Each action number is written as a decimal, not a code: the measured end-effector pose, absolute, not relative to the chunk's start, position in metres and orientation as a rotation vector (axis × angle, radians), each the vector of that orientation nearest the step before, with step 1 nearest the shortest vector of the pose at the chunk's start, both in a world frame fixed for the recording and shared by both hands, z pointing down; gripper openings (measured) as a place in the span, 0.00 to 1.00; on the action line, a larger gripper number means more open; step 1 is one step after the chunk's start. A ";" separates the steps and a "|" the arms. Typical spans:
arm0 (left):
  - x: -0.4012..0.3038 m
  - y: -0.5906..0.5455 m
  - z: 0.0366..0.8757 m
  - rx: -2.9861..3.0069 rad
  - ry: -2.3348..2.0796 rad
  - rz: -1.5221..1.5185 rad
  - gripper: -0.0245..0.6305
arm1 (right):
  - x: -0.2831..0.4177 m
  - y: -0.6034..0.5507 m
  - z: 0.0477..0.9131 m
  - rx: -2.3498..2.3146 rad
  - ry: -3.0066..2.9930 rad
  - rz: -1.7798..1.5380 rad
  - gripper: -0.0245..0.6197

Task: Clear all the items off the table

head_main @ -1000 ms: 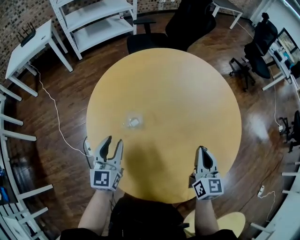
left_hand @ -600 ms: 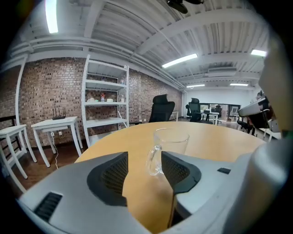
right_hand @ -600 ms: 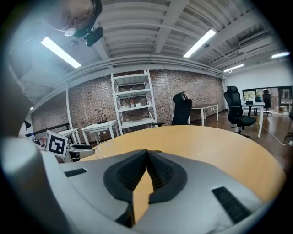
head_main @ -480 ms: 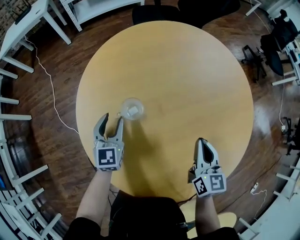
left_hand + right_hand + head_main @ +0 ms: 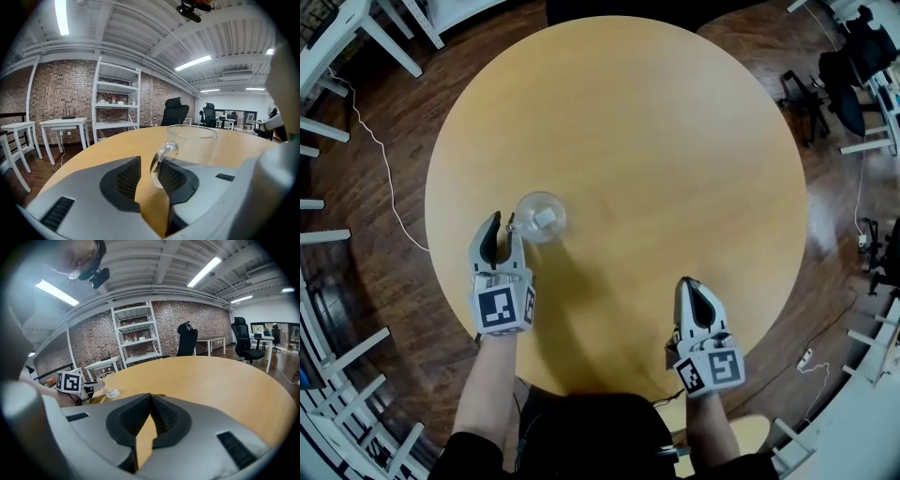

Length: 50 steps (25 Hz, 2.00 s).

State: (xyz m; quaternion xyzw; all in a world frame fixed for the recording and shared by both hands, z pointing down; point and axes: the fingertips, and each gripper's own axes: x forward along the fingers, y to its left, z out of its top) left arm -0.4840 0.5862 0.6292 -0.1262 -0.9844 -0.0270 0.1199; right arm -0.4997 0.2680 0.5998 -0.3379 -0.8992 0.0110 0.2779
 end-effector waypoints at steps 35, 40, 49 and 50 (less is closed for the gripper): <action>-0.447 0.559 0.506 0.153 -3.082 -0.404 0.06 | -0.451 0.225 0.500 -0.616 -2.775 0.038 0.04; -0.458 0.516 0.453 0.444 -3.120 -0.353 0.06 | -0.423 0.189 0.457 -0.422 -2.935 0.087 0.05; -0.458 0.332 0.407 0.998 -3.045 -0.341 0.06 | -0.318 0.027 0.420 0.088 -3.078 0.144 0.05; -0.451 0.307 0.404 1.044 -3.031 -0.346 0.06 | -0.301 0.006 0.417 0.140 -3.081 0.150 0.05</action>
